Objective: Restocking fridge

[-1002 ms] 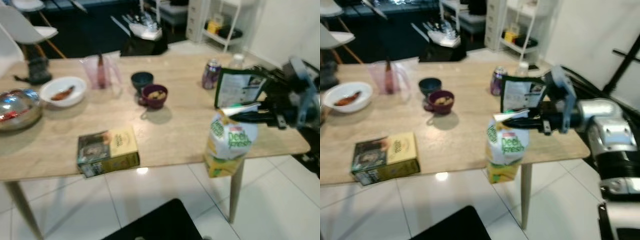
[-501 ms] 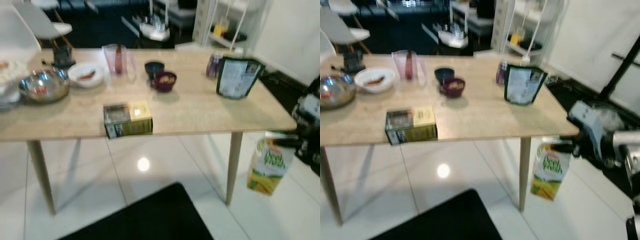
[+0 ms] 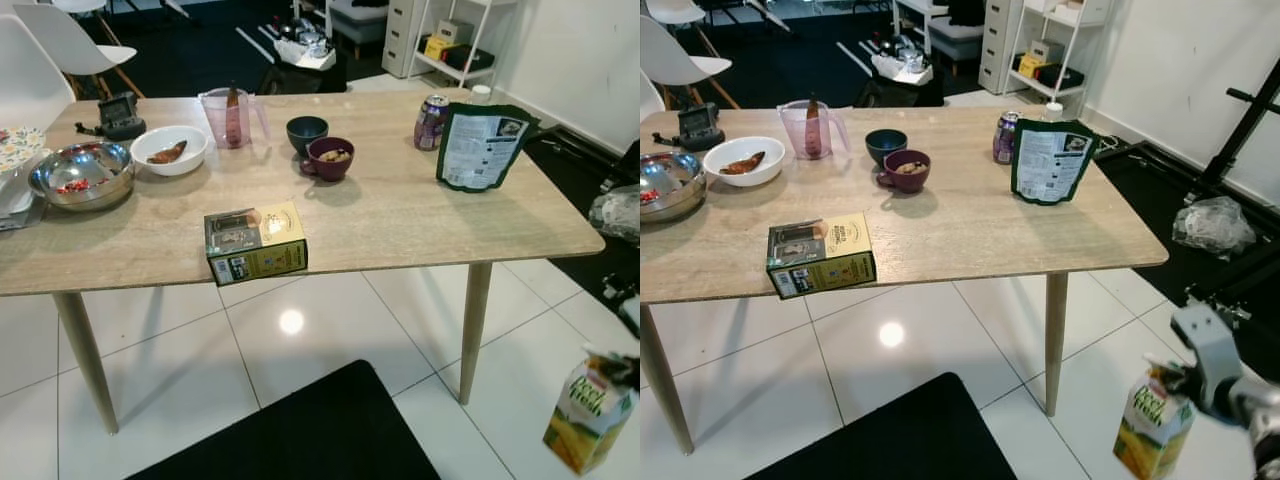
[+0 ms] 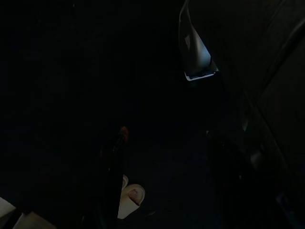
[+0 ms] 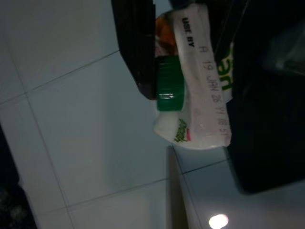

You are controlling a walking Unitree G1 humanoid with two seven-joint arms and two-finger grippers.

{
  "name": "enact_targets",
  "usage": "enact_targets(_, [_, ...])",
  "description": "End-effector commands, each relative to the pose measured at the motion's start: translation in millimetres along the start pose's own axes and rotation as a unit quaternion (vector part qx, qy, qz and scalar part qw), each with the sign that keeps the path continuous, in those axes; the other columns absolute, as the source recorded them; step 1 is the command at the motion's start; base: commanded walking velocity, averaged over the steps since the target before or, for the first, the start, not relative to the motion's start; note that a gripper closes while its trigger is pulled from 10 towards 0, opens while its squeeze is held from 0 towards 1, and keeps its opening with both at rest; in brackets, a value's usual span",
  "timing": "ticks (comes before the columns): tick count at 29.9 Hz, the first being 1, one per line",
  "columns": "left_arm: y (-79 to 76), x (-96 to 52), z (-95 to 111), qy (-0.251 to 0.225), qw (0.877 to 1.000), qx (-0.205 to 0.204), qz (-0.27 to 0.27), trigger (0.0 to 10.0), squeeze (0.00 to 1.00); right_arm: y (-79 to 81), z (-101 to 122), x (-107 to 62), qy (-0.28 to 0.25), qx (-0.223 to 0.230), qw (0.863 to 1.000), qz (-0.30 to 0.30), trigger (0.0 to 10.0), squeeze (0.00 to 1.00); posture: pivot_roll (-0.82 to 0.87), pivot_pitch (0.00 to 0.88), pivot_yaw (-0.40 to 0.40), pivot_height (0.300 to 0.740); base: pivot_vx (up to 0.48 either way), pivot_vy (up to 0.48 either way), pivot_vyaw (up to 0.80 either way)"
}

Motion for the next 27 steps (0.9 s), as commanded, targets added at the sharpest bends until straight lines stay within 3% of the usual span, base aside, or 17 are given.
enact_targets(1, [-13.5, 3.9, 31.4, -0.045, 0.999, 0.017, -0.019, 10.0, 0.00, -0.7, -24.3, 0.4, 0.022, 0.050, 0.997, -0.053, 10.0, 0.00, -0.02, 0.000, -0.056, 0.740, 0.000, 0.000, 0.00])
enact_targets(4, [-13.4, 3.9, 31.8, -0.046, 0.999, 0.018, -0.018, 10.0, 0.00, 5.2, -35.0, 1.9, 0.030, 0.077, 0.994, -0.067, 10.0, 0.00, -0.02, 0.000, -0.053, 0.740, 0.000, 0.000, 0.00])
enact_targets(6, [-13.2, 4.0, 33.4, -0.047, 0.999, 0.019, -0.015, 10.0, 0.00, 19.8, -58.6, 3.7, 0.054, 0.133, 0.985, -0.092, 10.0, 0.00, -0.01, 0.000, -0.053, 0.740, 0.000, 0.000, 0.00])
enact_targets(10, [-13.0, 4.1, 34.4, -0.049, 0.999, 0.019, -0.014, 10.0, 0.00, 29.1, -70.2, 4.1, 0.068, 0.155, 0.981, -0.098, 10.0, 0.00, -0.01, 0.000, -0.051, 0.740, 0.000, 0.000, 0.00])
enact_targets(11, [-12.7, 4.1, 35.1, -0.049, 0.998, 0.020, -0.013, 10.0, 0.00, 41.6, -84.9, 3.9, 0.088, 0.171, 0.976, -0.102, 10.0, 0.00, -0.02, 0.000, -0.044, 0.740, 0.000, 0.000, 0.00])
enact_targets(14, [-11.4, 4.3, 37.4, -0.049, 0.998, 0.022, -0.009, 10.0, 0.00, 100.2, -141.7, -4.8, 0.176, 0.187, 0.963, -0.081, 10.0, 0.00, -0.01, 0.000, -0.031, 0.740, 0.000, 0.000, -0.45])
enact_targets(15, [-11.4, 4.3, 37.4, -0.049, 0.998, 0.022, -0.009, 10.0, 0.00, 100.2, -141.7, -4.8, 0.176, 0.187, 0.963, -0.081, 10.0, 0.00, -0.01, 0.000, -0.031, 0.740, 0.000, 0.000, -0.79])
enact_targets(17, [-10.8, 4.3, 39.0, -0.050, 0.998, 0.024, -0.008, 10.0, 0.00, 123.1, -158.2, -9.7, 0.207, 0.167, 0.962, -0.061, 10.0, 0.00, -0.01, 0.000, -0.024, 0.740, 0.000, 0.000, -0.79])
enact_targets(24, [-10.3, 4.5, 45.7, -0.054, 0.998, 0.033, -0.007, 10.0, 0.00, 143.9, -155.7, -6.3, 0.205, 0.152, 0.966, -0.039, 10.0, 0.00, -0.02, 0.000, -0.005, 0.740, 0.000, 0.000, -0.79])
enact_targets(27, [-10.1, 4.6, 51.3, -0.057, 0.998, 0.036, -0.007, 10.0, 0.00, 143.2, -146.5, -1.5, 0.197, 0.119, 0.973, -0.033, 10.0, 0.00, -0.02, 0.000, -0.007, 0.740, 0.000, 0.000, -0.78])
Point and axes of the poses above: a point about 5 cm out from each wrist's last joint towards the gripper, its own x axis pointing out of the wrist towards the gripper, its own z axis along the axis of the wrist's last joint, y = z × x, the point moved 6 cm from there along x, pointing out of the wrist towards the gripper, and after that the axes turned 10 degrees about -x, right-handed, at the moved point
